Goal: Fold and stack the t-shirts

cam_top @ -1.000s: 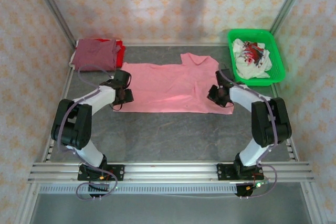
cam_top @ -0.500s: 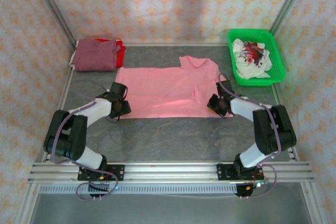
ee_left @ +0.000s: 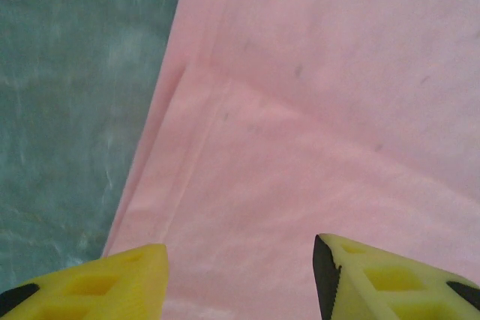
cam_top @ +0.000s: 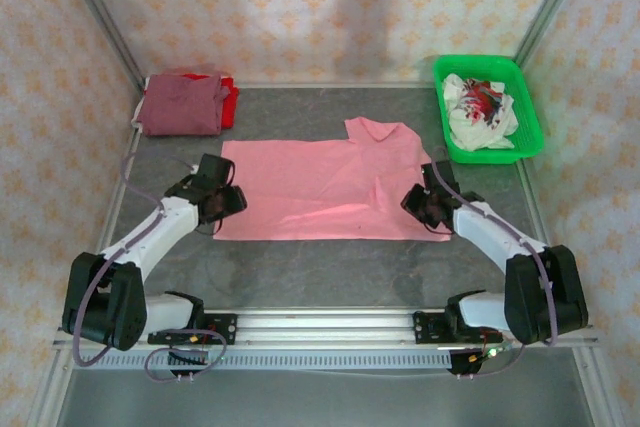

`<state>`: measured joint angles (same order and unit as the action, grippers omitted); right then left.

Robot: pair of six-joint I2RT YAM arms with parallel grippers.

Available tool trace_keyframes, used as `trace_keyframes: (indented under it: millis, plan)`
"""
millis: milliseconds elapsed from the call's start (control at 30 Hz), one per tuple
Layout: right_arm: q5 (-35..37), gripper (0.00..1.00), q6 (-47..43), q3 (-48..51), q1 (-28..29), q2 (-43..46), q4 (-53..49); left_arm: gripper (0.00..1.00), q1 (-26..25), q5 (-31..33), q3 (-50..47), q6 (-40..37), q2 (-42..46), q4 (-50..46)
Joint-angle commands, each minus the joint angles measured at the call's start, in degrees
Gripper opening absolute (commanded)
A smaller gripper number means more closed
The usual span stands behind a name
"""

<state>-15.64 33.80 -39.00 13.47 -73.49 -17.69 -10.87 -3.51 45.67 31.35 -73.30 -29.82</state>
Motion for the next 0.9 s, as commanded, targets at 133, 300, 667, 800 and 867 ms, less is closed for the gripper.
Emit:
trace_keyframes:
  millis: [133,300,667,800,867]
  plan:
    - [2.81,0.23,-2.29,-2.11,0.82,-2.36,-0.76,0.56,-0.11,7.62,5.42,-3.89,-7.41,-10.12]
    - [2.28,0.23,-2.73,-2.69,1.05,-5.12,-0.06,0.56,-0.56,6.45,5.41,-4.01,-10.49,-9.2]
    - [2.74,0.23,-3.35,-5.05,1.15,-7.62,1.29,0.53,-1.36,4.31,5.78,-3.8,-13.65,-3.66]
    - [3.98,0.23,-5.19,-9.18,1.27,-9.0,-0.24,0.53,-1.4,4.37,9.19,-4.78,-13.45,-2.92]
    - [4.26,0.23,-6.12,-12.12,1.27,-10.56,-0.94,0.53,-1.43,4.45,12.65,-5.78,-15.38,-3.54]
